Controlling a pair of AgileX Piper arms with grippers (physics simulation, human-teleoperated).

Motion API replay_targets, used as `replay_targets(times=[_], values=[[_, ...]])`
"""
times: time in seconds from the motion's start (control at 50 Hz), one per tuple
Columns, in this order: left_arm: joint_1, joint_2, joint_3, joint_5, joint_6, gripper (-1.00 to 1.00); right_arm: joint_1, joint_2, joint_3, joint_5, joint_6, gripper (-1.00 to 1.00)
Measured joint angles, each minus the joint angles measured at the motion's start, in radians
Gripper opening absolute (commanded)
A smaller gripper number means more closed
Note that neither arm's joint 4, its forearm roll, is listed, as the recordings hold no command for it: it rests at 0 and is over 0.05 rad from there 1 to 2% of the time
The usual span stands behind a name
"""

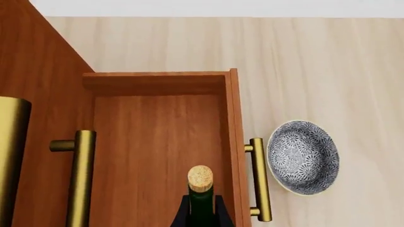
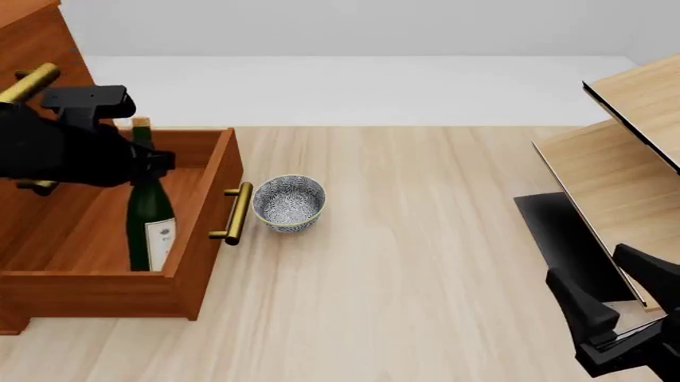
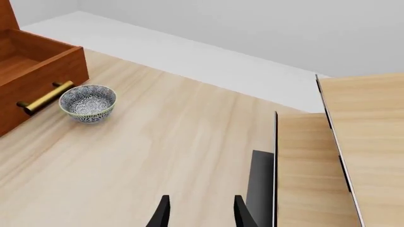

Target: Put the wine bottle in the bottom drawer of the cabinet.

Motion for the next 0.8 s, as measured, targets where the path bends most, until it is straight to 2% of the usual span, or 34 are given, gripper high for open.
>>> replay_targets(times=[0.4,0.8], values=[[0.022,0.112,-0.042,-0.072,0.022,-1.00,-0.002,0.005,0.000,-0.002,0.000,1.00],[0.032,0.214,-0.096,-0.095,0.025,-1.00,-0.007,0.002,0.000,0.001,0.004,1.00]])
